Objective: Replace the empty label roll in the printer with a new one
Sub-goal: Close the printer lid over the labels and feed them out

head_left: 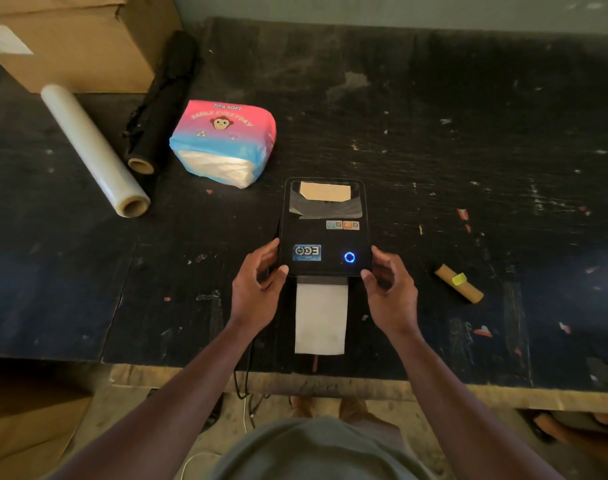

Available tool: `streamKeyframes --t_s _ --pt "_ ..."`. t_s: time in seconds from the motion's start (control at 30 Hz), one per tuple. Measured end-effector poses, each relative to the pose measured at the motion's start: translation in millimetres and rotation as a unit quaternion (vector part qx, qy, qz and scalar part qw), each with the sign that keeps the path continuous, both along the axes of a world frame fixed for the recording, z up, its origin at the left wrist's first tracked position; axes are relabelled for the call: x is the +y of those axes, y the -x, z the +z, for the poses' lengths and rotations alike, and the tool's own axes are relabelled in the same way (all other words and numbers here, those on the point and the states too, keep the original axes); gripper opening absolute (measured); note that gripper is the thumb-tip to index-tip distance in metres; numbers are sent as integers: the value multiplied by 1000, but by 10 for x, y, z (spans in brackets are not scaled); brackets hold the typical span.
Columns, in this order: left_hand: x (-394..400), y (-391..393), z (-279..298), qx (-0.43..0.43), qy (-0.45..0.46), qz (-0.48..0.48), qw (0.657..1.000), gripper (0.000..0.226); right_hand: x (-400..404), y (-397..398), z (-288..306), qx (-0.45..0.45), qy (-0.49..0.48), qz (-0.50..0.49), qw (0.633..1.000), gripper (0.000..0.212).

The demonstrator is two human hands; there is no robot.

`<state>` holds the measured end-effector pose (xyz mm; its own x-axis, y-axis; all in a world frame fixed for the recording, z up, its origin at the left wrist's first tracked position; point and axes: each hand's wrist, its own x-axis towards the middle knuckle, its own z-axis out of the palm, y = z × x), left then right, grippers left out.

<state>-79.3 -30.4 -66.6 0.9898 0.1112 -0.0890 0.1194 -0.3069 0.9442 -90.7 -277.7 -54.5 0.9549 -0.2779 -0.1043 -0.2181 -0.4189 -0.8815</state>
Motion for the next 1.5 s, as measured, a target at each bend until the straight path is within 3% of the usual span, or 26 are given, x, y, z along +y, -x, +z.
streamKeyframes --t_s 1.5 --pt "14 -8 -25 2 6 -6 1000 56 -31 -16 -65 6 -8 6 1000 50"
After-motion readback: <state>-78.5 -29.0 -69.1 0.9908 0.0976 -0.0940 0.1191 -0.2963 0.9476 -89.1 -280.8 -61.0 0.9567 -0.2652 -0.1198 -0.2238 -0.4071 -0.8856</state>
